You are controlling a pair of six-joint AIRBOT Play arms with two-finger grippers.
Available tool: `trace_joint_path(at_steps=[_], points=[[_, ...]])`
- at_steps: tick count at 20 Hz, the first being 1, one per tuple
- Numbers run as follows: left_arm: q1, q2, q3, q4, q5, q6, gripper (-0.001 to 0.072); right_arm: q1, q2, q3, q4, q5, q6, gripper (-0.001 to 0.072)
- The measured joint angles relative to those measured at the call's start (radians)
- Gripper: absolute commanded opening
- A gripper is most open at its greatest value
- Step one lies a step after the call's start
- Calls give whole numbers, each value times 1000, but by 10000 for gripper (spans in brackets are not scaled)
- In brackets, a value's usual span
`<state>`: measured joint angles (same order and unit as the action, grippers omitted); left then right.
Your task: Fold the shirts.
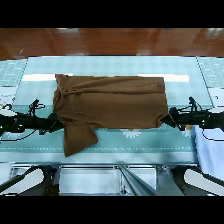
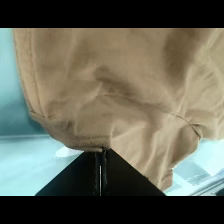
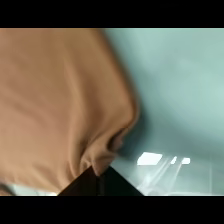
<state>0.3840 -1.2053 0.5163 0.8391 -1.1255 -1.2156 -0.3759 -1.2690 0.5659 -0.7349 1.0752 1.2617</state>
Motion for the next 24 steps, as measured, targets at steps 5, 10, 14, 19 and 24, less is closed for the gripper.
trace_joint_path(at_steps=[5, 10, 14, 19, 24], points=[[37, 55, 60, -35, -8, 35, 15, 5, 89, 32, -8, 10, -32, 21], [20, -4, 262, -102, -6, 48, 16, 5, 35, 224, -1, 6, -33, 21], [-26, -139, 475, -118, 1, 41, 15, 5, -98, 416, 31, 2, -23, 21], [-101, -379, 767, -125, 21, -16, 16, 22, -270, 601, 60, -25, -28, 21], [-151, -607, 1014, -124, 24, -107, 16, 71, -406, 719, 74, -74, -31, 21]])
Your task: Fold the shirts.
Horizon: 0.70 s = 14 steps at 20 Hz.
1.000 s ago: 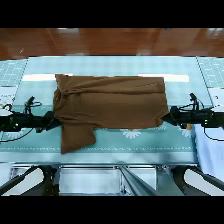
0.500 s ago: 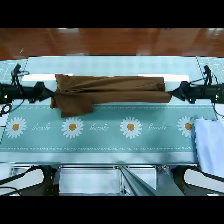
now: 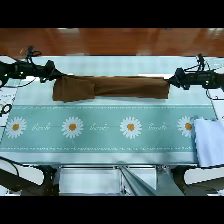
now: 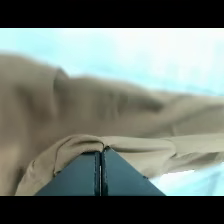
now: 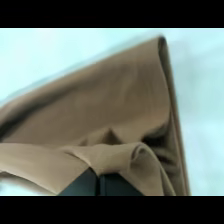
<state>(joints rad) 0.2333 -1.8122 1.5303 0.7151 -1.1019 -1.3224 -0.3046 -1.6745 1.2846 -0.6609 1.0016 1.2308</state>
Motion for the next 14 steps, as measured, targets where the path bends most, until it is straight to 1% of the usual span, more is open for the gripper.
trace_joint_path(at_steps=[3, 6, 11, 12, 13, 14], points=[[-15, -93, 114, -1, 0, -35, 16, 23, -52, 37, 15, -30, 0, 21], [-22, -151, 197, -2, 9, -49, 15, 37, -75, 52, 24, -58, 0, 21], [-43, -206, 256, 1, 14, -61, 16, 58, -86, 60, 27, -89, 0, 22], [-47, -211, 260, -2, 14, -62, 33, 60, -87, 60, 27, -95, 0, 95], [-51, -216, 264, -1, 11, -62, 202, 62, -87, 61, 27, -99, 0, 343], [-51, -219, 268, 0, 2, -62, 504, 64, -88, 61, 27, -102, 1, 411]])
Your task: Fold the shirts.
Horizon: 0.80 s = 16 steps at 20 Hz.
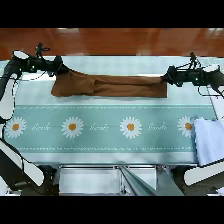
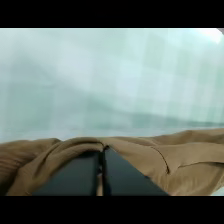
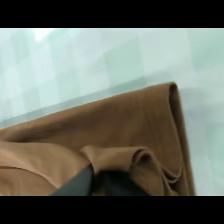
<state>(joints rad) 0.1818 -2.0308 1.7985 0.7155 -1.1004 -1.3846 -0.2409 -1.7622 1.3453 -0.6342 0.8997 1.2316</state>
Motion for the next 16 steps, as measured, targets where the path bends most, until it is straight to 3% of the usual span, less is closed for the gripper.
trace_joint_path(at_steps=[6, 10, 16], points=[[64, 26, 97, 61, -219, -60, 506, -89, 30, 40, -5, 136, 11, 411], [115, 204, 53, 174, -286, -49, 506, -211, 113, 18, -79, 228, 31, 410], [74, 694, -414, 213, -41, 24, 506, -240, 121, -158, -92, 147, 37, 414]])
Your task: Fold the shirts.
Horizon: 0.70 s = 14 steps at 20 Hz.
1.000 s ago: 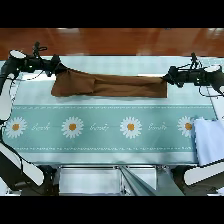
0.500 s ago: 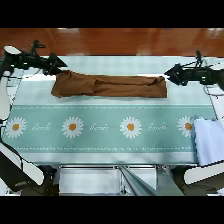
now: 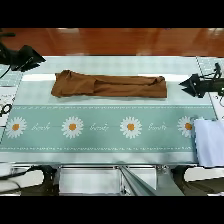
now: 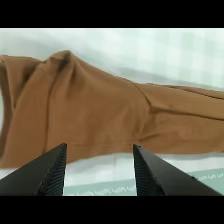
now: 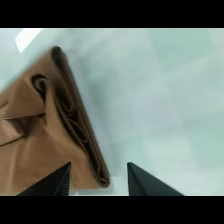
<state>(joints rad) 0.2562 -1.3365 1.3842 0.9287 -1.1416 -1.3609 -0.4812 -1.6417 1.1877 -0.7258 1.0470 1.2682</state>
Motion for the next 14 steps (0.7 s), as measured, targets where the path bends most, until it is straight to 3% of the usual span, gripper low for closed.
trace_joint_path(at_steps=[5, 10, 11, 13, 14], points=[[-31, 267, -329, 13, 132, -1, 506, 51, -114, 17, 93, -6, -36, 417], [-37, 329, -418, -12, 166, -17, 506, 116, -206, 99, 137, 30, -8, 397], [-37, 333, -423, -19, 167, -20, 506, 133, -221, 117, 140, 30, -2, 349], [-38, 338, -431, -26, 169, -20, 506, 170, -242, 150, 126, 17, 6, 47], [-38, 340, -433, -29, 171, -21, 506, 186, -247, 167, 117, 13, 8, 21]])
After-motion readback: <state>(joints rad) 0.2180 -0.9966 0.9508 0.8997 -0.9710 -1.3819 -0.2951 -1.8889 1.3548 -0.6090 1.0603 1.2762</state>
